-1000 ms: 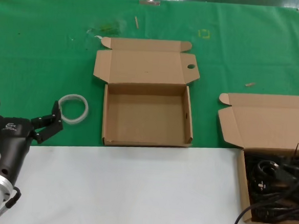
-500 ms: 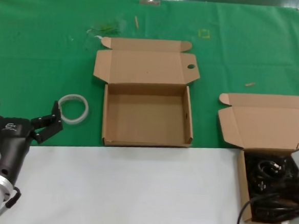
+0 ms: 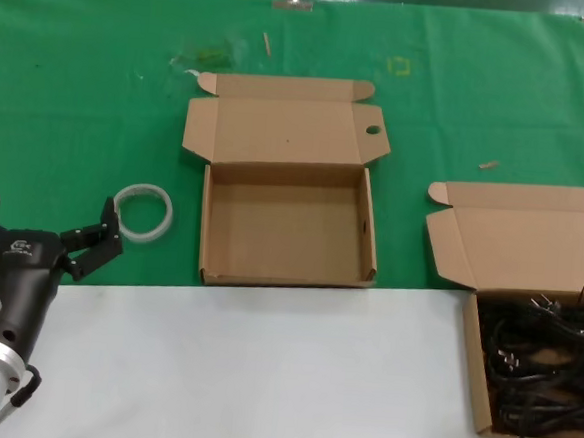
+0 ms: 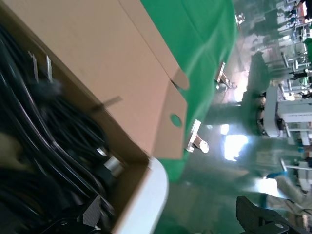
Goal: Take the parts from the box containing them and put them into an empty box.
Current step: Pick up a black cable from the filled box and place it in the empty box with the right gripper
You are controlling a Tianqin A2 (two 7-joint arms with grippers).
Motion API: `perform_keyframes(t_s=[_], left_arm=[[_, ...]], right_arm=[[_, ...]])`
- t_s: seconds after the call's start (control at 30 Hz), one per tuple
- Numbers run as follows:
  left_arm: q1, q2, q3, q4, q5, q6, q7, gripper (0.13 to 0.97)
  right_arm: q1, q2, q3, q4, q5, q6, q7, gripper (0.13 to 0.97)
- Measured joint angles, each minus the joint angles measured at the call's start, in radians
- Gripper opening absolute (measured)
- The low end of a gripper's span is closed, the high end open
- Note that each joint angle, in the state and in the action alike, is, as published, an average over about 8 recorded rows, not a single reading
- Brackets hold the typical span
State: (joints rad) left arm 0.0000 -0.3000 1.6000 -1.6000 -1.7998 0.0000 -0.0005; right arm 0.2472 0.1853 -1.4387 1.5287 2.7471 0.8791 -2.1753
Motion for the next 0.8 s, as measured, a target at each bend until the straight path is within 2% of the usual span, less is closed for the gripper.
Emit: perform_keyframes(t_s=[0.13,0.3,0.8], left_arm=[[0.000,0.000,0.000,0.000,0.000,0.000,0.000,0.966],[0.000,0.000,0.000,0.000,0.000,0.000,0.000,0.966],[0.000,0.000,0.000,0.000,0.000,0.000,0.000,0.966]], right_arm=[[0.004,-0.022,0.067,0.025,0.004,0.003,-0.100,0.966],[-0.013,-0.046,0.101,0.073,0.005,0.019,-0.150,0.966],[-0.084,-0.100,0.001,0.178,0.006,0.071,-0.070,0.966]])
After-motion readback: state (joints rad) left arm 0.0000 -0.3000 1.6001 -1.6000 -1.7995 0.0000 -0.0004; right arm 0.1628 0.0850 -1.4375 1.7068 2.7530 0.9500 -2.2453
